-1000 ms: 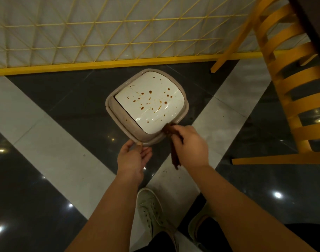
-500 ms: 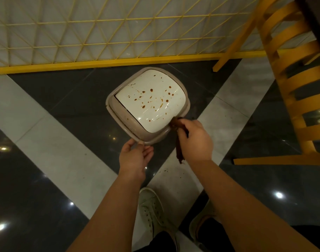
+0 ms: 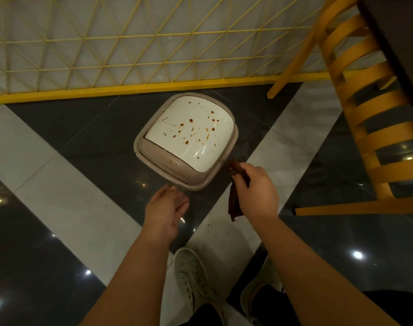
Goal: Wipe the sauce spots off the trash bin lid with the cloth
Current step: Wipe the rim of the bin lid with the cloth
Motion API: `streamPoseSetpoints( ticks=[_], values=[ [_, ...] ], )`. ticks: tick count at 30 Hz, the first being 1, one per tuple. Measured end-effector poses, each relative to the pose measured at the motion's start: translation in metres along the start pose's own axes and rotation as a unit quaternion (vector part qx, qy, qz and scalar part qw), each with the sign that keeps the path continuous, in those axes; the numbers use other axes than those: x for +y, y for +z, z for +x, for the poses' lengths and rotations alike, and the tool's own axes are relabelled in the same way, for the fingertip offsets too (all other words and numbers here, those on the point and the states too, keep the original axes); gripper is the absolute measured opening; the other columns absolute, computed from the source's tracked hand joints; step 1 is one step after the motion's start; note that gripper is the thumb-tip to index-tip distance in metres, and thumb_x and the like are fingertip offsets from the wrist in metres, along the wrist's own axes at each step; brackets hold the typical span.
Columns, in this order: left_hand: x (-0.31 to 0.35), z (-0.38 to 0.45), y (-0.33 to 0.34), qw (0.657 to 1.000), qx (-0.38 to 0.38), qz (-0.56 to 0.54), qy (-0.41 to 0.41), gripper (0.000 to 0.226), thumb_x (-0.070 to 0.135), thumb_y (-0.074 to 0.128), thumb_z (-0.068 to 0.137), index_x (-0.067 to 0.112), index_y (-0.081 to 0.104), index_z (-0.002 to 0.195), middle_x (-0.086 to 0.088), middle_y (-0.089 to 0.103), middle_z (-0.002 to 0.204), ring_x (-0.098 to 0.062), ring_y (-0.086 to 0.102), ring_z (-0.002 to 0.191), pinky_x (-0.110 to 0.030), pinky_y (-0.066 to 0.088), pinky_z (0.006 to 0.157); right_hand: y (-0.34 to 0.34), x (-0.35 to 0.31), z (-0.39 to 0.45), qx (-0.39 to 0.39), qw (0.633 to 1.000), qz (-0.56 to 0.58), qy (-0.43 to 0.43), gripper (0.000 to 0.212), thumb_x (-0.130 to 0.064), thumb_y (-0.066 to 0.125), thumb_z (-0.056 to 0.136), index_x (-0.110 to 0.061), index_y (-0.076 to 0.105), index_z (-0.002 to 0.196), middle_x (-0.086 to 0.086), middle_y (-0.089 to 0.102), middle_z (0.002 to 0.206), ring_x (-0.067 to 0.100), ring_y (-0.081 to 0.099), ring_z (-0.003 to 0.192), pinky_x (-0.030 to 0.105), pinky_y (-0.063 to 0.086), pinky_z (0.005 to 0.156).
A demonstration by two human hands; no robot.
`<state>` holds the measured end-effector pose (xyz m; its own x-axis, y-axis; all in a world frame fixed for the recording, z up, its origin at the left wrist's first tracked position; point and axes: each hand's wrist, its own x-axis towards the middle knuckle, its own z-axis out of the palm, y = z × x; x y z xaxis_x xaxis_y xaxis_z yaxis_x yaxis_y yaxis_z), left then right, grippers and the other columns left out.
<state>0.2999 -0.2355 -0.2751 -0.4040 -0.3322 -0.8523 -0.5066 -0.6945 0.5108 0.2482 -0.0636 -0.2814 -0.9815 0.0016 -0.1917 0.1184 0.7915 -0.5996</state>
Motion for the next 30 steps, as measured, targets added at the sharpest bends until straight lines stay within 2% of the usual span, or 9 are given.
streamPoseSetpoints(
  ticks=[3,6,9,12,16,22,24,26,30],
  values=[
    [0.008,0.002,0.002,0.998,0.018,-0.034,0.04,0.04,0.009,0.057,0.095,0.012,0.052,0.134,-0.012,0.067,0.117,-0.021,0.066,0.104,-0.03,0.053,0.084,-0.005,-0.003,0.005,0.002,1.0,0.006,0.009,0.03,-0.031,0.048,0.095,-0.03,0.054,0.125,-0.005,0.057,0.107,0.004,0.049,0.084,0.019,0.038,0.071],
    [0.008,0.001,0.011,0.998,0.014,-0.053,0.037,0.034,0.007,0.054,0.096,0.011,0.052,0.129,-0.013,0.066,0.117,-0.023,0.066,0.104,-0.034,0.054,0.087,-0.002,-0.011,0.008,-0.016,1.0,0.0,-0.014,0.03,-0.034,0.048,0.095,-0.03,0.053,0.125,-0.007,0.056,0.106,0.005,0.051,0.084,0.018,0.04,0.071],
    [0.001,0.0,0.018,0.998,0.009,-0.058,0.006,0.026,0.001,0.053,0.095,0.008,0.051,0.121,-0.018,0.064,0.117,-0.027,0.066,0.1,-0.034,0.055,0.078,0.01,-0.018,0.006,-0.007,0.999,0.032,0.005,0.03,-0.031,0.05,0.095,-0.027,0.055,0.124,-0.004,0.058,0.11,0.009,0.056,0.088,0.022,0.046,0.075],
    [-0.007,-0.002,0.024,0.999,-0.005,-0.053,0.0,0.03,0.0,0.052,0.095,0.005,0.049,0.125,-0.02,0.065,0.111,-0.025,0.067,0.093,-0.033,0.055,0.073,0.022,-0.019,-0.015,0.014,0.997,0.073,0.035,0.029,-0.027,0.052,0.095,-0.025,0.057,0.123,-0.002,0.06,0.109,0.01,0.057,0.091,0.022,0.048,0.08],
    [-0.01,-0.006,0.025,0.998,-0.013,-0.054,-0.004,0.029,0.001,0.053,0.096,0.005,0.05,0.124,-0.019,0.066,0.109,-0.025,0.067,0.095,-0.037,0.053,0.089,0.021,-0.01,-0.033,-0.014,0.999,0.053,0.002,0.027,-0.023,0.053,0.094,-0.024,0.06,0.12,-0.003,0.06,0.107,0.011,0.057,0.091,0.018,0.043,0.077],
    [-0.022,-0.02,0.034,0.99,-0.098,0.038,-0.095,0.033,0.007,0.054,0.096,0.0,0.051,0.128,-0.016,0.064,0.109,-0.027,0.059,0.107,-0.035,0.046,0.091,-0.004,0.01,-0.006,0.018,1.0,0.023,0.001,0.026,-0.025,0.051,0.095,-0.028,0.06,0.119,-0.002,0.059,0.1,0.012,0.055,0.081,0.024,0.045,0.069],
    [-0.019,-0.018,0.029,0.991,-0.083,0.036,-0.097,0.035,0.007,0.056,0.095,-0.001,0.051,0.128,-0.017,0.062,0.108,-0.028,0.057,0.106,-0.035,0.045,0.091,-0.009,0.011,0.002,0.014,1.0,-0.004,-0.004,0.026,-0.027,0.051,0.095,-0.029,0.06,0.119,-0.001,0.059,0.101,0.012,0.057,0.082,0.024,0.046,0.07],
    [-0.014,-0.011,0.019,0.997,-0.036,-0.002,-0.072,0.037,0.004,0.056,0.094,-0.004,0.05,0.13,-0.018,0.062,0.103,-0.027,0.06,0.101,-0.034,0.047,0.088,-0.011,0.009,0.007,0.004,1.0,-0.027,-0.009,0.027,-0.028,0.051,0.095,-0.029,0.059,0.121,-0.002,0.059,0.104,0.011,0.056,0.083,0.022,0.045,0.071],
    [-0.009,-0.01,0.011,0.997,0.004,-0.061,-0.037,0.035,0.001,0.051,0.096,-0.003,0.049,0.131,-0.021,0.064,0.105,-0.024,0.064,0.089,-0.034,0.049,0.088,-0.004,0.006,-0.003,0.004,1.0,-0.021,0.003,0.029,-0.028,0.049,0.096,-0.027,0.057,0.123,-0.001,0.058,0.106,0.009,0.052,0.081,0.022,0.043,0.07]
  ],
)
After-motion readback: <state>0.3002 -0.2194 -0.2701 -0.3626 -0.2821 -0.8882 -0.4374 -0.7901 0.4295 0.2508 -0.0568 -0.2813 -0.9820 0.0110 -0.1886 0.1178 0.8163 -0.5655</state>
